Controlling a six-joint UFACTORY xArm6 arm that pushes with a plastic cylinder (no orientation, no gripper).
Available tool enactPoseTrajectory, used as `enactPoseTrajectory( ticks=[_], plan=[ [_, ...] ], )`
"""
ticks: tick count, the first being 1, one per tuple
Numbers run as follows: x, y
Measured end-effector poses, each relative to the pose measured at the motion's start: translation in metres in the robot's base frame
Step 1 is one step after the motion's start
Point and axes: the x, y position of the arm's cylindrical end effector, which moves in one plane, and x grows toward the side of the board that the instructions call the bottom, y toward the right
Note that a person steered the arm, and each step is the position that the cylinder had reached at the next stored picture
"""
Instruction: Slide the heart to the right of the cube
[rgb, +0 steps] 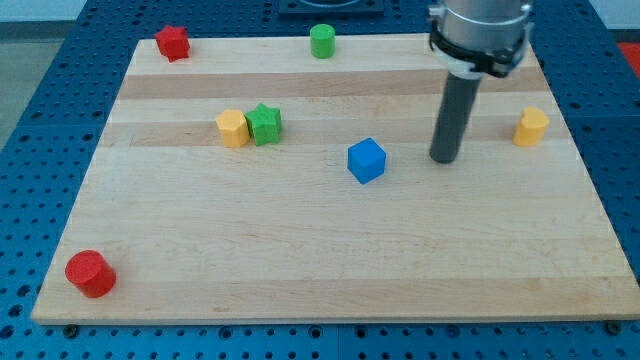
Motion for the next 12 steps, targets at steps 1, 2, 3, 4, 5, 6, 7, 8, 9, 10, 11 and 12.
enactPoseTrajectory(
  ticks=[1,2,3,4,5,6,7,8,9,10,11,12],
  plan=[
    [0.037,0.048],
    [0.042,0.112],
    [0.002,0.138],
    [-0.042,0.134],
    [-0.066,0.106],
    [-0.075,0.072],
    [-0.064,0.061],
    [-0.037,0.061],
    [-0.021,0.060],
    [-0.021,0.046],
    [-0.017,0.034],
    [-0.001,0.021]
  ],
)
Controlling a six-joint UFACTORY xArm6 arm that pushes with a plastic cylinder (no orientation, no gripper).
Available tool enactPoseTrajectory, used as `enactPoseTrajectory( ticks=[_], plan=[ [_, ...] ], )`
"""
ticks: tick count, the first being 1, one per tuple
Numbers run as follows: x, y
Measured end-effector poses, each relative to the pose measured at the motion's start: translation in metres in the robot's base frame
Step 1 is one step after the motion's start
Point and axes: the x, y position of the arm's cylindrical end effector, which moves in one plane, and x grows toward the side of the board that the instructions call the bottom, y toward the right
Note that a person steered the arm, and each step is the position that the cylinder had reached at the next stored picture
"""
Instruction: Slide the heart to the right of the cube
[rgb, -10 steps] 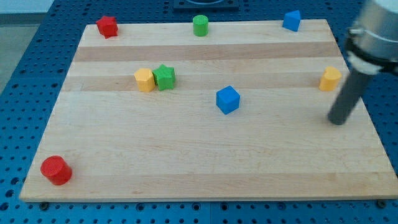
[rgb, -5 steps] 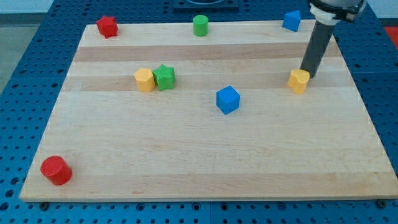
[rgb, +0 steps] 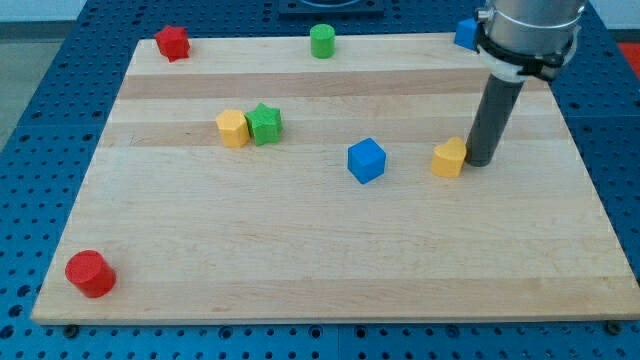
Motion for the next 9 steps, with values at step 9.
enactPoseTrajectory(
  ticks=[9],
  plan=[
    [-0.032,-0.071]
  ],
)
